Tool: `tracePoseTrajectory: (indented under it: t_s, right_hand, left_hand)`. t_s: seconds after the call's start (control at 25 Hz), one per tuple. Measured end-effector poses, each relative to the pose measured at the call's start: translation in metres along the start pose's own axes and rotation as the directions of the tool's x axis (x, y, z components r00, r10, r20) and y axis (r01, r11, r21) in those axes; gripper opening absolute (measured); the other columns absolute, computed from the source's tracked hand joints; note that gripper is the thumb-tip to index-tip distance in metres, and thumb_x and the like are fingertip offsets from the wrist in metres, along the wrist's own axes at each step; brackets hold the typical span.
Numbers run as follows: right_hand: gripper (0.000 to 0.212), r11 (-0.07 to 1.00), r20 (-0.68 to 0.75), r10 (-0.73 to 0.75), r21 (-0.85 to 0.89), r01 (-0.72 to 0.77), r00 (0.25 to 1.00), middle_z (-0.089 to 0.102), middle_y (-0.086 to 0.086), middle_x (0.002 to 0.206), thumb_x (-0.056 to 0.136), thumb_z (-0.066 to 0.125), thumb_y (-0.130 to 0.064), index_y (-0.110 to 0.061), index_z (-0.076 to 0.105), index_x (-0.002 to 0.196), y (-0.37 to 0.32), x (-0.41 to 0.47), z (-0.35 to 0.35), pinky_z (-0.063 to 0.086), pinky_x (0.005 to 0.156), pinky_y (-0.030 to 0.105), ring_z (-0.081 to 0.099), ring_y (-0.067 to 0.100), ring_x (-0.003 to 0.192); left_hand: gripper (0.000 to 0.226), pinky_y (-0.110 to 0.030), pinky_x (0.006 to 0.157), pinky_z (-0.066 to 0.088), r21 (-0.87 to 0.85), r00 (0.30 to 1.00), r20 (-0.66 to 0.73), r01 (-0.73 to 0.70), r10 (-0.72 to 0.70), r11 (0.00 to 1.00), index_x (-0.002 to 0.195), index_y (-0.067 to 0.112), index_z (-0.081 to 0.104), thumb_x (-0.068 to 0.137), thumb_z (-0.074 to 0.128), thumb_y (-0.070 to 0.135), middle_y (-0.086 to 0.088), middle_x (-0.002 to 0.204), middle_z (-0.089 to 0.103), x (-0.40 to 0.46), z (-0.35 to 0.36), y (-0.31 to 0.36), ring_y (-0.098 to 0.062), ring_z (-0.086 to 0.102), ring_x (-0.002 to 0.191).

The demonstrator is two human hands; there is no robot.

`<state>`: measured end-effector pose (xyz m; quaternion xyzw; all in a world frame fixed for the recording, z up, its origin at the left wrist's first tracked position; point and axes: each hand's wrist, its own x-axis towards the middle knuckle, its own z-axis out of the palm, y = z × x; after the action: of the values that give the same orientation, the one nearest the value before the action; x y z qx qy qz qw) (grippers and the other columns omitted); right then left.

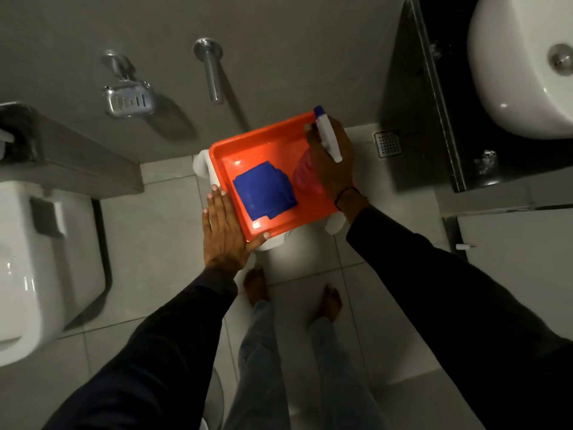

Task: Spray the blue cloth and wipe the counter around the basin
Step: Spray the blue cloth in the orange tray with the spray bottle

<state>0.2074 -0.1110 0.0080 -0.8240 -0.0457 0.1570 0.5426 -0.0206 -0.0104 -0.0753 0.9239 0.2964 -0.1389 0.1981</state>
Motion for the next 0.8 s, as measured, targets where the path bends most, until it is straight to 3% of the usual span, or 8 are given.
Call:
tracePoseTrajectory:
  t_s: [0.08, 0.2, 0.28, 0.36, 0.44, 0.48, 0.6, 0.8]
  right_hand:
    - [0.016, 1.0, 0.016, 0.024, -0.013, -0.023, 1.0, 0.066, -0.007, 0.066, 0.09, 0.07, -0.036, -0.021, 0.067, 0.085, -0.012, 0.008, 0.001, 0.05, 0.064, 0.021, 0.062, 0.004, 0.061]
    - [0.029, 0.993, 0.086, 0.117, 0.005, -0.118, 0.989, 0.056, -0.006, 0.045, 0.089, 0.072, -0.033, -0.015, 0.065, 0.067, -0.023, 0.019, -0.01, 0.048, 0.052, 0.023, 0.054, 0.006, 0.042]
    - [0.022, 0.988, 0.208, 0.145, 0.027, -0.154, 0.967, 0.06, -0.002, 0.054, 0.087, 0.072, -0.029, -0.008, 0.073, 0.081, -0.028, 0.014, -0.016, 0.049, 0.056, 0.031, 0.052, 0.008, 0.043]
    - [0.01, 0.986, 0.316, 0.161, -0.012, -0.166, 0.935, 0.07, -0.006, 0.068, 0.084, 0.073, -0.029, -0.024, 0.077, 0.091, -0.02, -0.002, -0.017, 0.052, 0.063, 0.032, 0.058, 0.007, 0.054]
    - [0.029, 0.968, 0.377, 0.205, -0.217, -0.129, 0.903, 0.077, -0.006, 0.094, 0.074, 0.07, -0.048, -0.043, 0.074, 0.102, 0.001, -0.021, -0.015, 0.056, 0.081, 0.034, 0.069, 0.011, 0.079]
    - [0.047, 0.931, 0.418, 0.244, -0.354, -0.091, 0.875, 0.077, -0.004, 0.105, 0.068, 0.066, -0.06, -0.045, 0.071, 0.112, 0.013, -0.029, -0.013, 0.056, 0.09, 0.034, 0.071, 0.013, 0.093]
    - [0.091, 0.796, 0.427, 0.395, -0.601, -0.07, 0.813, 0.073, -0.002, 0.118, 0.053, 0.054, -0.081, -0.032, 0.065, 0.128, 0.052, -0.039, -0.008, 0.056, 0.096, 0.037, 0.069, 0.019, 0.107]
    - [0.096, 0.73, 0.32, 0.419, -0.675, -0.106, 0.85, 0.067, 0.003, 0.127, 0.055, 0.038, -0.079, -0.029, 0.06, 0.135, 0.066, -0.052, -0.002, 0.051, 0.097, 0.032, 0.063, 0.027, 0.116]
  left_hand:
    - [0.126, -0.056, 0.125, 0.013, -0.016, 1.0, -0.006, 0.002, -0.002, 1.0, 0.156, -0.004, 0.002, 0.076, 0.035, 0.087, -0.026, 0.166, 0.003, 0.001, 0.002, -0.002, -0.041, 0.004, 0.154]
    - [0.126, -0.058, 0.124, 0.014, -0.036, 1.0, -0.026, -0.003, 0.002, 0.999, 0.156, -0.003, 0.002, 0.075, 0.037, 0.087, -0.026, 0.166, 0.003, 0.002, 0.003, -0.003, -0.041, 0.004, 0.154]
    - [0.127, -0.059, 0.124, 0.014, -0.05, 1.0, -0.019, -0.002, 0.001, 0.999, 0.156, -0.003, 0.0, 0.074, 0.037, 0.087, -0.025, 0.166, 0.002, 0.002, 0.004, -0.004, -0.041, 0.004, 0.154]
    - [0.128, -0.06, 0.123, 0.015, -0.049, 1.0, -0.013, -0.001, 0.0, 0.999, 0.156, -0.002, -0.001, 0.074, 0.036, 0.088, -0.025, 0.167, 0.001, 0.002, 0.004, -0.004, -0.041, 0.003, 0.154]
    - [0.127, -0.06, 0.123, 0.017, -0.046, 1.0, -0.016, 0.003, -0.003, 0.999, 0.156, -0.002, -0.001, 0.074, 0.032, 0.089, -0.025, 0.167, 0.001, 0.002, 0.004, -0.005, -0.041, 0.003, 0.154]
    - [0.127, -0.06, 0.123, 0.017, -0.042, 1.0, -0.01, 0.005, -0.006, 0.999, 0.157, -0.002, -0.001, 0.074, 0.03, 0.09, -0.025, 0.167, 0.001, 0.002, 0.004, -0.005, -0.041, 0.003, 0.154]
    - [0.129, -0.059, 0.124, 0.015, -0.052, 1.0, -0.01, 0.006, -0.006, 0.999, 0.157, -0.001, -0.002, 0.072, 0.023, 0.093, -0.024, 0.167, 0.0, 0.002, 0.005, -0.004, -0.041, 0.002, 0.154]
    - [0.13, -0.059, 0.124, 0.011, -0.062, 1.0, -0.022, -0.002, 0.001, 0.998, 0.157, 0.001, -0.004, 0.071, 0.02, 0.095, -0.023, 0.167, -0.001, 0.002, 0.008, -0.005, -0.041, 0.001, 0.154]
